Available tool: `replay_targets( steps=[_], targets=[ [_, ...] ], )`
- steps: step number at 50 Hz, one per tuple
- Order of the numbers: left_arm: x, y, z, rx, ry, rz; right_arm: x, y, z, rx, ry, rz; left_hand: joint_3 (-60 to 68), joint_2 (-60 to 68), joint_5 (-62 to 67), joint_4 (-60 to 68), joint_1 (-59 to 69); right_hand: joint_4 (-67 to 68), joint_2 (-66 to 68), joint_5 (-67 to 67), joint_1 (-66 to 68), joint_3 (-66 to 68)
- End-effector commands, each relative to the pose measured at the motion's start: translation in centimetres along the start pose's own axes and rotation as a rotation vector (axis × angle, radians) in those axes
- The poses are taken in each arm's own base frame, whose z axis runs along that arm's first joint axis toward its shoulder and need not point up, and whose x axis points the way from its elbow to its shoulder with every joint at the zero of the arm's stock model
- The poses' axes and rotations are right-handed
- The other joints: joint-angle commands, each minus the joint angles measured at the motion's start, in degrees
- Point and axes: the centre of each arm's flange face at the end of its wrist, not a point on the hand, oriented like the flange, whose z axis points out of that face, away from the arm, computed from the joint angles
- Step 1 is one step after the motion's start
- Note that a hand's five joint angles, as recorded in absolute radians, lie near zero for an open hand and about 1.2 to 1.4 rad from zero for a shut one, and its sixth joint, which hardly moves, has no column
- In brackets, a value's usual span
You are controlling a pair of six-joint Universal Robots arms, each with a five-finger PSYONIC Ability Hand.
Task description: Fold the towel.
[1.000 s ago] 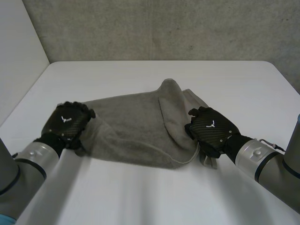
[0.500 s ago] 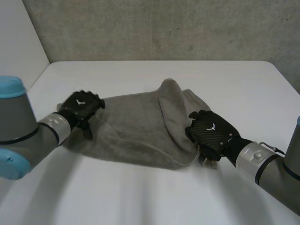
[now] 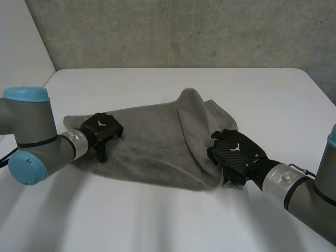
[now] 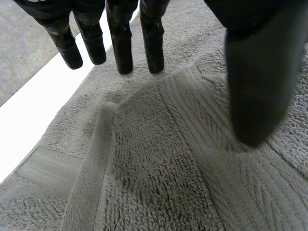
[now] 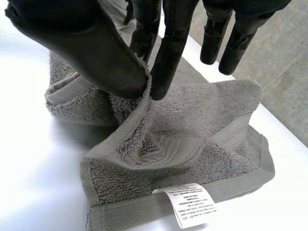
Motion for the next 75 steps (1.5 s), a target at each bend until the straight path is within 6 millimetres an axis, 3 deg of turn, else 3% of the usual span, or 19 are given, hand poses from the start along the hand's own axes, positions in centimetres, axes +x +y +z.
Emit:
replay_targets(
  steps=[1, 11, 12, 13, 14, 15, 16, 29, 48, 51, 53, 54, 58, 67, 75],
  targets=[
    [0.1, -0.3, -0.3, -0.004, 0.004, -0.001, 0.0, 0.1, 0.1, -0.001, -0.001, 0.002, -3.0, 31.7, 31.6, -3.4, 31.8, -4.4, 4.4, 3.0, 3.9, -2.5],
    [0.0, 0.0, -0.6, -0.034, 0.019, 0.031, -0.1, 0.2, 0.1, -0.005, -0.006, 0.005, -3.0, 34.2, 34.0, -3.4, 34.3, -4.4, 4.4, 3.0, 3.9, -2.5],
    [0.0, 0.0, -0.6, -0.036, 0.019, 0.047, -0.1, 0.2, 0.1, -0.006, -0.004, 0.004, -3.0, 28.0, 27.9, -3.4, 28.1, -4.4, 4.4, 3.0, 3.9, -2.5],
    [-0.1, 0.1, -0.6, -0.037, 0.017, 0.06, -0.1, 0.2, 0.1, -0.006, -0.004, 0.004, -3.0, 14.1, 14.0, -3.4, 14.3, -4.4, 4.4, 3.0, 3.9, -2.5],
    [-0.1, 0.1, -0.6, -0.037, 0.017, 0.06, 0.0, 0.2, 0.1, -0.005, -0.004, 0.003, -3.0, 14.0, 13.9, -3.4, 14.1, -4.4, 4.4, 3.0, 3.9, -2.5],
    [-0.1, 0.0, -0.6, -0.035, 0.016, 0.067, 0.0, 0.2, 0.1, -0.005, -0.004, 0.003, -3.0, -0.7, -0.8, -3.4, -0.5, -4.4, 4.4, 3.0, 3.9, -2.5],
    [-0.1, 0.0, -0.6, -0.035, 0.016, 0.069, 0.0, 0.2, 0.1, -0.005, -0.004, 0.003, -3.0, -7.0, -7.1, -3.4, -6.8, -4.4, 4.4, 3.0, 3.9, -2.5],
    [-0.6, -1.1, -0.2, 0.0, 0.0, 0.078, 0.0, 0.2, 0.1, -0.006, -0.002, 0.003, -3.0, -9.6, -9.7, -3.4, -9.4, -4.4, 4.4, 3.0, 3.9, -2.5],
    [-0.2, -0.2, 1.5, -0.058, 0.055, 0.065, -0.1, 0.6, 0.3, -0.015, -0.009, 0.011, -3.0, -7.9, -8.0, -3.4, -7.7, -4.4, 4.4, 3.0, 3.9, -2.5],
    [-0.3, -0.3, 1.6, -0.054, 0.053, 0.065, 0.0, 0.6, 0.4, -0.014, -0.008, 0.01, -3.0, -0.6, -0.8, -3.4, -0.5, -4.4, 4.4, 3.0, 3.9, -2.5],
    [-0.4, -0.6, 1.4, -0.048, 0.049, 0.067, -0.1, 0.6, 0.4, -0.015, -0.009, 0.011, -3.0, 30.5, 30.3, -3.4, 30.6, -4.4, 4.4, 3.0, 3.9, -2.5],
    [-0.4, -0.6, 1.4, -0.048, 0.049, 0.067, 0.0, 0.6, 0.4, -0.014, -0.008, 0.01, -3.0, 30.6, 30.5, -3.4, 30.8, -4.4, 4.4, 3.0, 3.9, -2.5],
    [-0.1, -1.0, 1.2, -0.045, 0.055, 0.069, -0.1, 0.6, 0.4, -0.015, -0.009, 0.011, -3.0, 52.4, 52.3, -3.4, 52.5, -4.4, 4.4, 3.0, 3.9, -2.5],
    [0.1, -1.5, -0.5, -0.065, 0.071, 0.058, 0.1, 0.4, 0.3, -0.01, -0.006, 0.01, -3.0, 52.5, 52.4, -3.4, 52.6, -4.4, 4.4, 3.0, 3.9, -2.5],
    [0.4, -1.7, -3.8, -0.084, 0.072, 0.029, 1.7, -0.2, -0.4, -0.036, 0.022, 0.037, -3.0, 52.5, 52.4, -3.4, 52.6, -4.4, 4.4, 3.0, 3.9, -2.5]
  ],
)
